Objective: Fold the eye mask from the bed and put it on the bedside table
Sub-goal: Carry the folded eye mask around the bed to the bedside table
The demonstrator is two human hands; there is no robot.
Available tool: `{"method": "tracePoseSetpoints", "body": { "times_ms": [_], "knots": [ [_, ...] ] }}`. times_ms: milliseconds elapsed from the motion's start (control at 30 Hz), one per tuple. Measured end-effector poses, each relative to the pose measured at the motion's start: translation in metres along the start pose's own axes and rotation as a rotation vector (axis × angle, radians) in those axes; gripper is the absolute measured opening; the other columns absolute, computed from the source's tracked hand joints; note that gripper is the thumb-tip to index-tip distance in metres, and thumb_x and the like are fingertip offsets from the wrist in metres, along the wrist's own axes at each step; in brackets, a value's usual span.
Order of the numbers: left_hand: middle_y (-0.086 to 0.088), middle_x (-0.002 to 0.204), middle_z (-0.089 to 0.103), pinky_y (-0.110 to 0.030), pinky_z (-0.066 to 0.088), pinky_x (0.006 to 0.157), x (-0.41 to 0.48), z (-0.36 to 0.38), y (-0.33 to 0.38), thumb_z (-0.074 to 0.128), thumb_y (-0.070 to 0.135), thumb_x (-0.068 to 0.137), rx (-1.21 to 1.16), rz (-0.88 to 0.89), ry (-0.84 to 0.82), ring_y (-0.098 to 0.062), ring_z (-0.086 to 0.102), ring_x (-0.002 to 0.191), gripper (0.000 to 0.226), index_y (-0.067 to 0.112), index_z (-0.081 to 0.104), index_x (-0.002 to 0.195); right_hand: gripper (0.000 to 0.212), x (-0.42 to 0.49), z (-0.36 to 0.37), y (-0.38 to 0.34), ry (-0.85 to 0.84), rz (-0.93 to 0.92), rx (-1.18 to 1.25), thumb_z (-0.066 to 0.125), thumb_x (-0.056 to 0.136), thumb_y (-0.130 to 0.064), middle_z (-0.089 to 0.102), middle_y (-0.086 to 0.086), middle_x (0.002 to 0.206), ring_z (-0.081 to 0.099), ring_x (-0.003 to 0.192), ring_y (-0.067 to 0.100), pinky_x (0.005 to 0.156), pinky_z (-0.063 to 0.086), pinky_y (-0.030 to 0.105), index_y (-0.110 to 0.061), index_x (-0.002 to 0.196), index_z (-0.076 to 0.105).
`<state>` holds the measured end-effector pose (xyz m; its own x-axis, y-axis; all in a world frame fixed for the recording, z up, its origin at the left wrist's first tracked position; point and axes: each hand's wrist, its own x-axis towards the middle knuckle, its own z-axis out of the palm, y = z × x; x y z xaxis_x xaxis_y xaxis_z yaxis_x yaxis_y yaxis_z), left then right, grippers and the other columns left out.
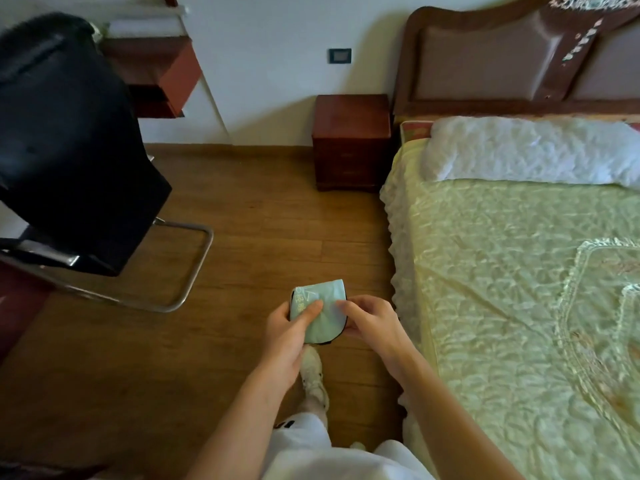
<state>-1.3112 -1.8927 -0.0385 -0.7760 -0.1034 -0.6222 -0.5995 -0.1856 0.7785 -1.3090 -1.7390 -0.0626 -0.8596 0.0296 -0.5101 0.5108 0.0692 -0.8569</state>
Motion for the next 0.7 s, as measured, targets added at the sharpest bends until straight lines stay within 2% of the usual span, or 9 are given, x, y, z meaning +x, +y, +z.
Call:
{"method": "tracePoseSetpoints", "body": {
  "times_ms": [200,400,600,700],
  "knots": [
    [-0.01,0.102,0.075,-0.035,0.058,0.074,0.087,0.024,0.055,0.073,0.016,0.085,-0.022,-0.019,-0.072,-0.025,0.072,0.094,0.021,0.016,0.068,0.105,0.033,0.089,-0.005,-0.044,0.064,-0.001,0.063,0.068,0.091,-0.036,0.078,0.005,0.102,0.077,0.093,0.015,0.085,0.064,0.038,-0.01,0.111,0.073],
    [-0.009,0.11,0.072,-0.038,0.058,0.084,0.188,0.04,0.139,0.073,0.019,0.084,-0.043,-0.028,-0.122,-0.025,0.069,0.101,0.036,0.015,0.063,0.119,0.038,0.19,0.006,-0.12,0.126,-0.01,0.034,0.068,0.091,-0.039,0.077,0.002,0.105,0.075,0.096,0.016,0.088,0.063,0.04,-0.01,0.116,0.071],
    [-0.008,0.109,0.071,-0.036,0.058,0.081,0.271,0.057,0.207,0.073,0.021,0.085,-0.034,-0.014,-0.181,-0.022,0.069,0.098,0.036,0.014,0.062,0.118,0.043,0.272,0.015,-0.169,0.188,-0.01,0.051,0.069,0.09,-0.039,0.077,0.006,0.108,0.075,0.097,0.017,0.086,0.064,0.036,-0.009,0.12,0.069],
    [-0.008,0.108,0.071,-0.037,0.059,0.083,0.3,0.065,0.226,0.074,0.021,0.084,-0.017,-0.032,-0.187,-0.022,0.069,0.098,0.037,0.014,0.061,0.118,0.039,0.3,0.011,-0.186,0.199,0.003,0.068,0.068,0.092,-0.035,0.076,0.008,0.108,0.075,0.097,0.018,0.087,0.064,0.039,-0.007,0.119,0.07]
  ]
}}
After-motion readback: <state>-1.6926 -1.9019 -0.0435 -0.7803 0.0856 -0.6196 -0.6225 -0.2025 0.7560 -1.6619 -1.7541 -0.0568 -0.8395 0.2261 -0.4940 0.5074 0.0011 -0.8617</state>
